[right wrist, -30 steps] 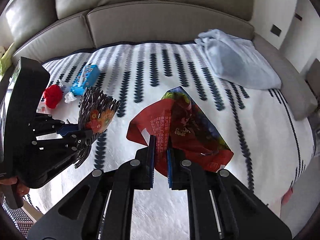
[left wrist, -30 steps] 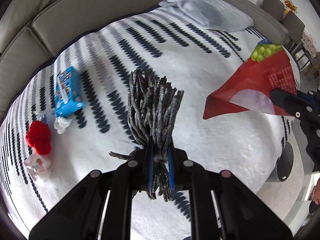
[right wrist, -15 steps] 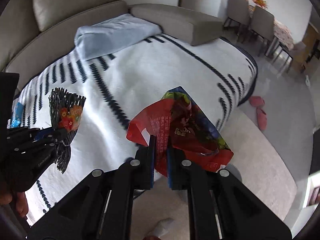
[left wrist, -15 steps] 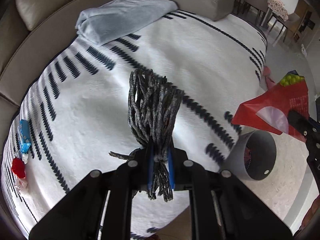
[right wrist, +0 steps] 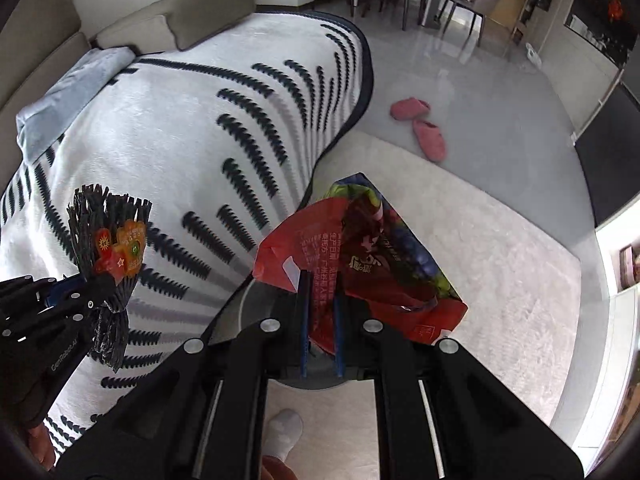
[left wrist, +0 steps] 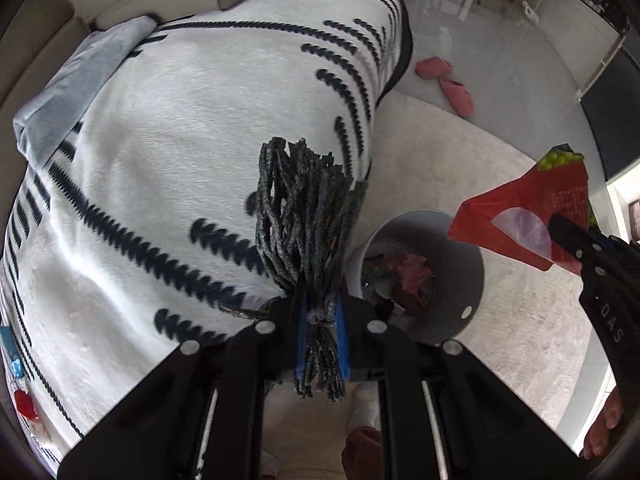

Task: Collect trash
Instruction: 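Carry the yarn bundle and red bag over the bin and open the right tool, then open the left tool to drop the grey yarn bundle into the bin, then move both open tools back over the sofa trash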

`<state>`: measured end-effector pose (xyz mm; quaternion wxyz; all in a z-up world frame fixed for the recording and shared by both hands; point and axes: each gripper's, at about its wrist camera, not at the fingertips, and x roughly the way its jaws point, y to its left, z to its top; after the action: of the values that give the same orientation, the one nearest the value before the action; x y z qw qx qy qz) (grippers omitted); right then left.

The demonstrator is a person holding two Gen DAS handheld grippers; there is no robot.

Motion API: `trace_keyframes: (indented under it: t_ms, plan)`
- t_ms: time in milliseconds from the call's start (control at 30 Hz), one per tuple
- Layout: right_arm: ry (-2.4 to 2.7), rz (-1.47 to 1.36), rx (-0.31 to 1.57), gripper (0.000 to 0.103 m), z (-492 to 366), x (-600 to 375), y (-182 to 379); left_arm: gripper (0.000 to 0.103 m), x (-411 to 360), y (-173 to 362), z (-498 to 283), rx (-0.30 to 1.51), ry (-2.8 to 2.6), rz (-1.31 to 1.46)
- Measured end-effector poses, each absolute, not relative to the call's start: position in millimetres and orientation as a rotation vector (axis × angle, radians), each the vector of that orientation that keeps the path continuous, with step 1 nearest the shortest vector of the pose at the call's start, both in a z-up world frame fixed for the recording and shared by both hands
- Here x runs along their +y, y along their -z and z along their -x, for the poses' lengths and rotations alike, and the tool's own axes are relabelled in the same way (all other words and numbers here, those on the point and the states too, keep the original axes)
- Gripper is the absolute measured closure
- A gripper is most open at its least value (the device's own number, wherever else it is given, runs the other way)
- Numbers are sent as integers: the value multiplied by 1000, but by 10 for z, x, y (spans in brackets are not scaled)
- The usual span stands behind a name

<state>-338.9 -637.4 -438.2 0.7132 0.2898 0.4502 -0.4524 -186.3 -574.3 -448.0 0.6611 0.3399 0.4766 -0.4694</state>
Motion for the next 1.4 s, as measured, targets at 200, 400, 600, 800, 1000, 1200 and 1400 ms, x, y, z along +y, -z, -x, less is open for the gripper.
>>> trace_keyframes:
  t_ms: [200,400,600,800,1000,1200,1400]
  plan:
    - [1011,-701,1035,93,3647,-6511,4778,90,-6000,4707,2196,1067,1113,-841]
    - [995,-709,1043,86,3638,-6572,4941,90,-6111,4851,2235,1072,1109,-870]
    - [1003,-720,1036,86,3702,-6593,4947,89,-6148,4909,2264,1080,1108,-883]
    - [1044,-729,1031,86,3874,-6597,4885,89,-6201,4946,2396,1087,1137,-894]
    - [1117,-755,1033,86,4200,-6594,4833,89,-6330,5071,2637,1086,1194,-928]
    - [1149,-751,1056,86,4408,-6569,4812,85,-6384,5148,2798,1103,1226,-948]
    - [1145,-738,1053,86,4403,-6538,4774,36,-6362,5108,2826,1091,1254,-926]
